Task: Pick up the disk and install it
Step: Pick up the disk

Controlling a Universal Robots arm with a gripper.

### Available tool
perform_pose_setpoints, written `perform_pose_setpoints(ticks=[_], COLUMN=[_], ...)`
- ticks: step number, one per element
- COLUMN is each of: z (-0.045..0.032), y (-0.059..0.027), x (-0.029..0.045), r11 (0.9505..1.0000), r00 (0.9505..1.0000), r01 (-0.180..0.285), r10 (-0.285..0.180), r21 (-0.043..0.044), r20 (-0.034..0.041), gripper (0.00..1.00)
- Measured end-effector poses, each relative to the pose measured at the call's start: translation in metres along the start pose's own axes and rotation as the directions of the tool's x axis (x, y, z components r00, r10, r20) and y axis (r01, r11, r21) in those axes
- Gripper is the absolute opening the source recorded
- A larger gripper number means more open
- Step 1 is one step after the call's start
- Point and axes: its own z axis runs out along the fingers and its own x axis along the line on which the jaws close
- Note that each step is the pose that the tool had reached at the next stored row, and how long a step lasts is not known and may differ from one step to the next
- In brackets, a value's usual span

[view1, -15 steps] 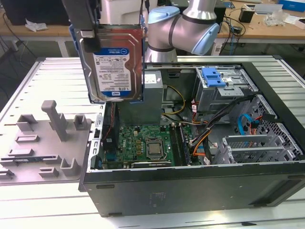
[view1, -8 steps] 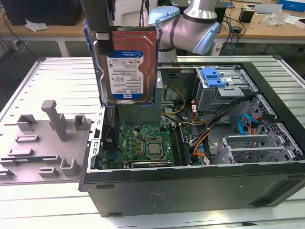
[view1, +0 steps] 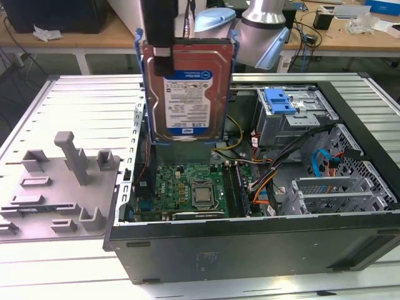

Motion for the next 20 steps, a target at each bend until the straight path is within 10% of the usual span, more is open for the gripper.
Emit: perform_pose_setpoints(ticks=[16,20], z=[-0.0007,-0.0007], y=[-0.0744,-0.0789], x=[0.0259,0.0276], r11=[1.0,1.0], r00=[1.0,1.0], r01=[0.0,0.0], r10=[0.0,0.0], r21=[-0.0076,-0.0079], r20=[0.0,0.0], gripper=[0.36,0.36])
